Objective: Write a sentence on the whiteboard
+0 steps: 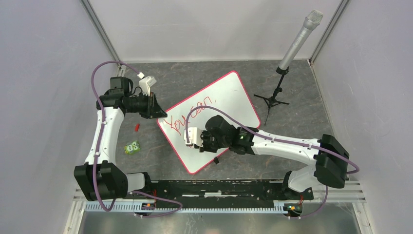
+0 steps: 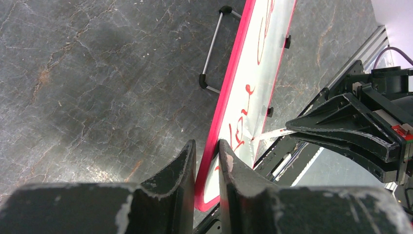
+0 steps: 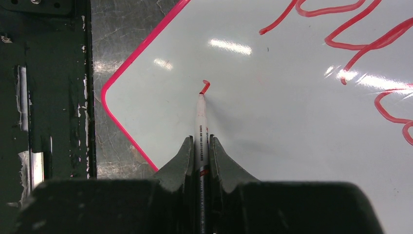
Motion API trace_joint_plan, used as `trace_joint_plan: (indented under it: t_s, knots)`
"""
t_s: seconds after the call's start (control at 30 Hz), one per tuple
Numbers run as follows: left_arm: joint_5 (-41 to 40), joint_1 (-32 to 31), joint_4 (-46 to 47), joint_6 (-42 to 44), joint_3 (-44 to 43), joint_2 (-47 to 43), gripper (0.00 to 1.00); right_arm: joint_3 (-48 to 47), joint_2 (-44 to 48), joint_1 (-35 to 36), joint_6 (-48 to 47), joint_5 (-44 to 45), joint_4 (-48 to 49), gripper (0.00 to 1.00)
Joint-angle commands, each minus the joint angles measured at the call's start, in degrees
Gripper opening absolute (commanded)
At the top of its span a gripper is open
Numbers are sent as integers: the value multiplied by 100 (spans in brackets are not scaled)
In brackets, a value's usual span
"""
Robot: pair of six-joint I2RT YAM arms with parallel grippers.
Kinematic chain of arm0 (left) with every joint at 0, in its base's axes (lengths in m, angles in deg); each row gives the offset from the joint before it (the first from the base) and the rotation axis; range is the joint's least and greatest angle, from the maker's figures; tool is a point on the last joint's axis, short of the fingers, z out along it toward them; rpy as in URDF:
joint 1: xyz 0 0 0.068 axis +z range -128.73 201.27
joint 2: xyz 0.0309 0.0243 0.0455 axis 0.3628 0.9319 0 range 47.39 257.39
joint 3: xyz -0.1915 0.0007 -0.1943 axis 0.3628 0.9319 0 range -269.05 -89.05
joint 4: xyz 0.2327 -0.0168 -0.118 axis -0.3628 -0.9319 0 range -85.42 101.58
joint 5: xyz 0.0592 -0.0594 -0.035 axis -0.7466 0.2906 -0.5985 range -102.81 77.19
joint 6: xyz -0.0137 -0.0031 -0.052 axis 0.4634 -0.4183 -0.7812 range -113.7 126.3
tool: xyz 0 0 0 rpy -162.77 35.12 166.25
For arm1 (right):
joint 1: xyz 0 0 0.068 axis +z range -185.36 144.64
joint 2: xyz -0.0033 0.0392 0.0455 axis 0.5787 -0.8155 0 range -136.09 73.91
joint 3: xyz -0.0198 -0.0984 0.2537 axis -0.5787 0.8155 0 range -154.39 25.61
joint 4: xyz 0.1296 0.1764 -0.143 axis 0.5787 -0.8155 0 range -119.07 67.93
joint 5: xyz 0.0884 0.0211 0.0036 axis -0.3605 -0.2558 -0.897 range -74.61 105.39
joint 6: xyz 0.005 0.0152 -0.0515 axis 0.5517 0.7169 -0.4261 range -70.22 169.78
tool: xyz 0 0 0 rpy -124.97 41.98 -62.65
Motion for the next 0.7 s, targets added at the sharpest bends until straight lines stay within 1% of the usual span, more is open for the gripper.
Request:
trace_joint_plan:
  t_s: [0.0, 0.2, 0.37, 0.53, 0.67]
  knots:
    - [67, -23, 22, 165, -112, 27, 18, -69, 142, -65, -178, 194, -103, 0]
    - [62, -23, 21, 157, -113, 44, 18, -448, 71, -282, -252, 275, -167, 0]
    - [50, -30, 18, 165, -117, 44, 18, -595, -14, -312, -301, 286, -165, 0]
    - [41, -27, 22, 174, -104, 44, 18, -614, -52, -314, -301, 211, -209, 0]
    - [33, -22, 19, 170, -112, 60, 18, -432, -26, -310, -233, 126, -247, 0]
